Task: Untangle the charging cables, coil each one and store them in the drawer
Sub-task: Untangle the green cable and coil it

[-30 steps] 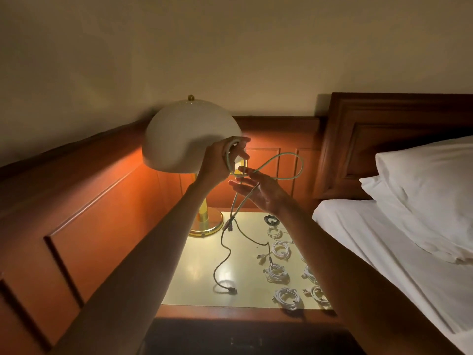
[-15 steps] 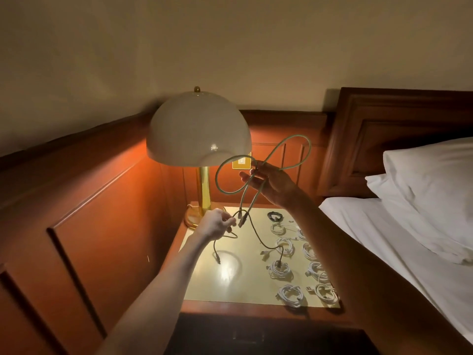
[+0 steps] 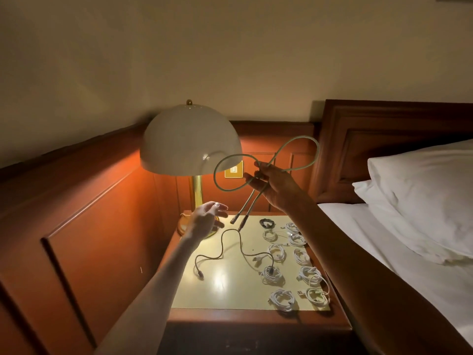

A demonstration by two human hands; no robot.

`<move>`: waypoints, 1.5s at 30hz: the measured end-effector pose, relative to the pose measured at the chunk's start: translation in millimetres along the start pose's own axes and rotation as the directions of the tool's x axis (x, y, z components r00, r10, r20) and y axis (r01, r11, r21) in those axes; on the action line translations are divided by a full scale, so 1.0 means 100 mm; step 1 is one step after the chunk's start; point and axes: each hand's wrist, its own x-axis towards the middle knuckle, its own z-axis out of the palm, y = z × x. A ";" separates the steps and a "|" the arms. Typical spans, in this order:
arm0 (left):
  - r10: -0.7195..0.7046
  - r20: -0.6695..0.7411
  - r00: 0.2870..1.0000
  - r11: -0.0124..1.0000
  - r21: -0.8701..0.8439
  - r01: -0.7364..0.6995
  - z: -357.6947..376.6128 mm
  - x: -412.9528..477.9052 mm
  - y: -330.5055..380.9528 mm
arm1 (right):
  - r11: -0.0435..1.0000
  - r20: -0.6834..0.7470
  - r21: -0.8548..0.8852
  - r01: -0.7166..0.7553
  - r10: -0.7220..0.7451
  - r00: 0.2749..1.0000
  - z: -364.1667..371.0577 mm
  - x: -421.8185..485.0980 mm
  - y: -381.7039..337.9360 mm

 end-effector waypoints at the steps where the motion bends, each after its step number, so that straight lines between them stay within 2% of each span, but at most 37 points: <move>1: 0.054 0.008 0.999 0.998 -0.033 -0.054 -0.06 -0.10 0.07 | 1.000 -0.024 0.013 -0.008 0.008 1.000 0.03 -0.07 0.01; 4: 0.224 0.083 0.971 0.958 0.165 -0.235 -0.25 -0.37 0.18 | 0.997 -0.081 0.062 -0.039 0.044 0.996 0.13 -0.26 0.08; 6: 0.249 0.205 0.947 0.918 0.262 -0.298 -0.34 -0.56 0.26 | 0.995 -0.120 0.079 -0.053 0.062 0.991 0.21 -0.38 0.14; 9: 0.269 0.337 0.902 0.880 0.295 -0.372 -0.35 -0.89 0.40 | 0.992 -0.152 0.100 -0.073 0.088 0.984 0.33 -0.58 0.25; 11: 0.261 0.382 0.886 0.885 0.272 -0.378 -0.37 -1.01 0.44 | 0.991 -0.152 0.091 -0.098 0.111 0.982 0.40 -0.68 0.31; 13: 0.202 0.395 0.896 0.938 0.185 -0.293 -0.50 -1.16 0.53 | 0.989 -0.129 0.004 -0.146 0.145 0.981 0.41 -0.82 0.37; 17: 0.162 0.400 0.902 0.985 -0.008 -0.173 -0.89 -1.45 0.85 | 0.928 -0.002 -0.255 -0.271 0.280 0.960 0.37 -1.24 0.35; 21: 0.168 0.373 0.912 0.984 -0.117 -0.133 -1.14 -1.61 1.12 | 0.798 0.087 -0.559 -0.226 0.327 0.941 0.33 -1.52 0.31; 23: 0.139 0.361 0.922 0.989 -0.102 -0.110 -1.18 -1.61 1.18 | 0.741 0.131 -0.619 -0.260 0.424 0.896 0.25 -1.55 0.36; 26: 0.080 0.371 0.925 0.996 -0.054 -0.065 -1.18 -1.63 1.17 | 0.648 0.140 -0.637 -0.418 0.630 0.764 0.10 -1.59 0.48; 27: 0.072 0.383 0.921 0.997 -0.048 -0.058 -1.17 -1.65 1.16 | 0.599 0.143 -0.677 -0.427 0.677 0.722 0.06 -1.61 0.48; 30: 0.062 0.414 0.908 0.998 -0.054 -0.044 -1.16 -1.69 1.14 | 0.429 0.171 -0.860 -0.277 0.752 0.636 0.01 -1.71 0.30; 31: 0.056 0.406 0.912 0.997 -0.076 -0.028 -1.16 -1.70 1.14 | 0.378 0.170 -0.902 -0.207 0.754 0.634 0.03 -1.75 0.18; 32: 0.046 0.390 0.920 0.994 -0.109 -0.003 -1.16 -1.69 1.14 | 0.339 0.162 -0.931 -0.133 0.714 0.681 0.05 -1.77 0.06; 33: 0.033 0.374 0.927 0.990 -0.141 0.022 -1.16 -1.68 1.14 | 0.310 0.150 -0.948 -0.068 0.626 0.765 0.08 -1.78 -0.05; 35: 0.017 0.362 0.932 0.983 -0.175 0.050 -1.15 -1.65 1.16 | 0.233 0.158 -0.969 0.086 0.312 0.937 0.15 -1.76 -0.16; 36: 0.017 0.367 0.930 0.983 -0.177 0.051 -1.15 -1.64 1.16 | 0.189 0.208 -0.965 0.183 0.123 0.970 0.18 -1.70 -0.15; 37: 0.021 0.375 0.927 0.982 -0.181 0.052 -1.13 -1.63 1.17 | 0.170 0.273 -0.947 0.271 -0.014 0.962 0.21 -1.64 -0.11; 38: 0.024 0.381 0.924 0.979 -0.198 0.056 -1.10 -1.62 1.17 | 0.176 0.334 -0.924 0.339 -0.060 0.941 0.23 -1.58 -0.04; 39: 0.029 0.383 0.923 0.973 -0.222 0.061 -1.07 -1.61 1.17 | 0.202 0.382 -0.903 0.378 -0.018 0.924 0.26 -1.55 0.04; 40: 0.039 0.383 0.923 0.967 -0.247 0.061 -1.04 -1.61 1.18 | 0.265 0.412 -0.885 0.383 0.061 0.909 0.27 -1.51 0.13; 42: 0.059 0.372 0.926 0.952 -0.300 0.059 -0.97 -1.61 1.20 | 0.456 0.456 -0.821 0.343 0.162 0.875 0.27 -1.45 0.27; 44: 0.065 0.353 0.933 0.932 -0.355 0.069 -0.94 -1.61 1.22 | 0.606 0.504 -0.714 0.349 0.099 0.858 0.27 -1.44 0.32; 45: 0.064 0.358 0.932 0.932 -0.356 0.073 -0.95 -1.62 1.23 | 0.640 0.516 -0.671 0.374 0.041 0.856 0.28 -1.44 0.31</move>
